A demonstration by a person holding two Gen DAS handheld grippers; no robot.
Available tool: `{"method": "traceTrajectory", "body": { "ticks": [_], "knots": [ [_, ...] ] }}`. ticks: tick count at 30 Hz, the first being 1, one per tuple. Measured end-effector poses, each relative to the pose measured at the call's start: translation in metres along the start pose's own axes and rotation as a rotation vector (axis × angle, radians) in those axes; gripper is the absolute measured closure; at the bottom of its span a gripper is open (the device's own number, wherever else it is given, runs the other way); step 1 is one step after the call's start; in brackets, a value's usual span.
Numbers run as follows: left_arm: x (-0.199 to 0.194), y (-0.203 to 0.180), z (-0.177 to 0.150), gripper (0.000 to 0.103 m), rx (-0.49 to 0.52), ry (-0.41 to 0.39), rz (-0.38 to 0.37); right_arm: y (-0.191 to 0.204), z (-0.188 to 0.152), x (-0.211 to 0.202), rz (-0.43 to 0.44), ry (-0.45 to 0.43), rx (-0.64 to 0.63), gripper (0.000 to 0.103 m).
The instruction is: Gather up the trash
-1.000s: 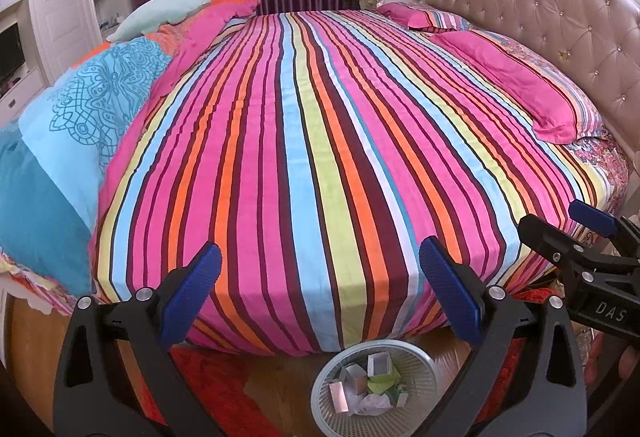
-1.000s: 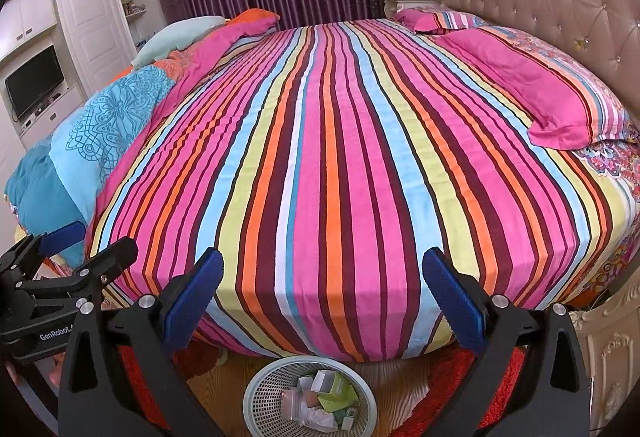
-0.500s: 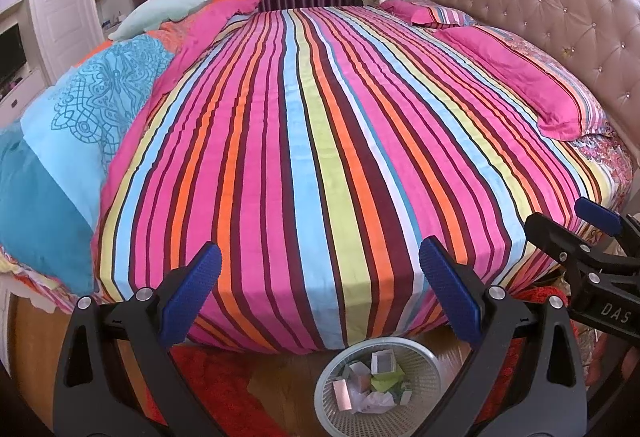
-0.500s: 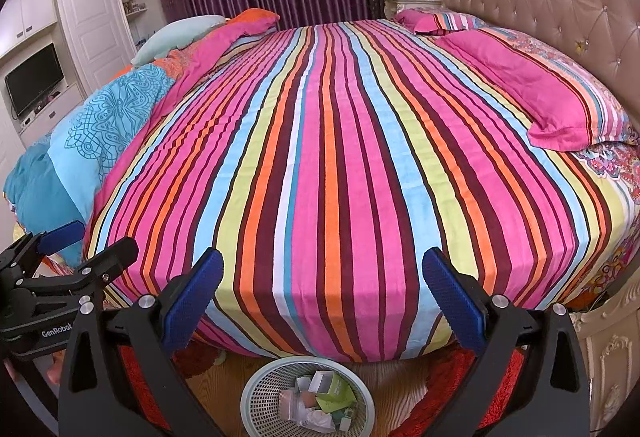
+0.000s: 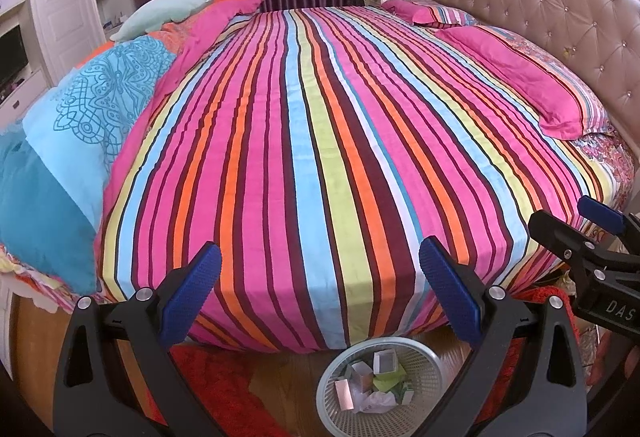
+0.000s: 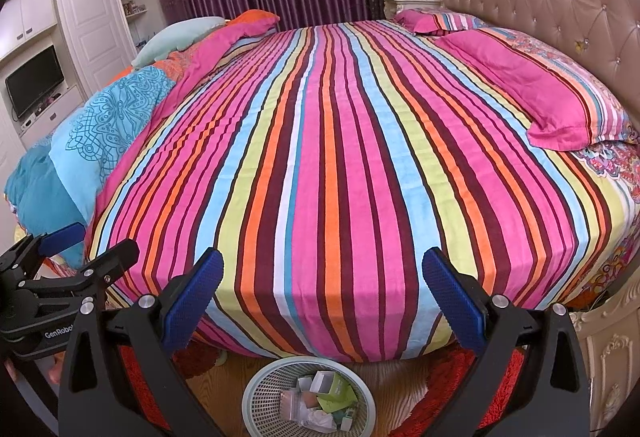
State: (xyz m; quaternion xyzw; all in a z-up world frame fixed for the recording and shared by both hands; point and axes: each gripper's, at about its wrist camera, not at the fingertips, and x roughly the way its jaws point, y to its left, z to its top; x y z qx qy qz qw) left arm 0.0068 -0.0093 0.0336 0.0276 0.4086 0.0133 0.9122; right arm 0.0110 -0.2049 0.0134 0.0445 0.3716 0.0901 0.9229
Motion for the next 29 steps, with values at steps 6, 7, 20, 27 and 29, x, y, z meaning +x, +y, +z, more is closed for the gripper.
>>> {"method": "traceTrajectory", "body": {
  "ticks": [6, 7, 20, 27, 29],
  "knots": [
    [-0.002, 0.003, 0.001, 0.007, -0.001, -0.008, 0.002, 0.0, 0.0, 0.0, 0.001, 0.002, -0.003, 0.008],
    [-0.002, 0.003, 0.002, 0.007, 0.0, -0.009, 0.005, 0.001, 0.0, -0.001, 0.002, 0.001, -0.004, 0.008],
    [-0.007, 0.005, 0.003, 0.007, -0.012, -0.032, 0.024, 0.003, 0.0, -0.001, 0.005, 0.001, -0.01, 0.008],
    [-0.002, 0.011, 0.004, 0.007, -0.04, -0.008, -0.011, 0.002, -0.003, 0.0, 0.005, 0.006, -0.001, 0.008],
    [-0.002, 0.011, 0.003, 0.007, -0.037, -0.009, -0.008, 0.001, -0.003, 0.0, 0.005, 0.007, 0.004, 0.008]
  ]
}}
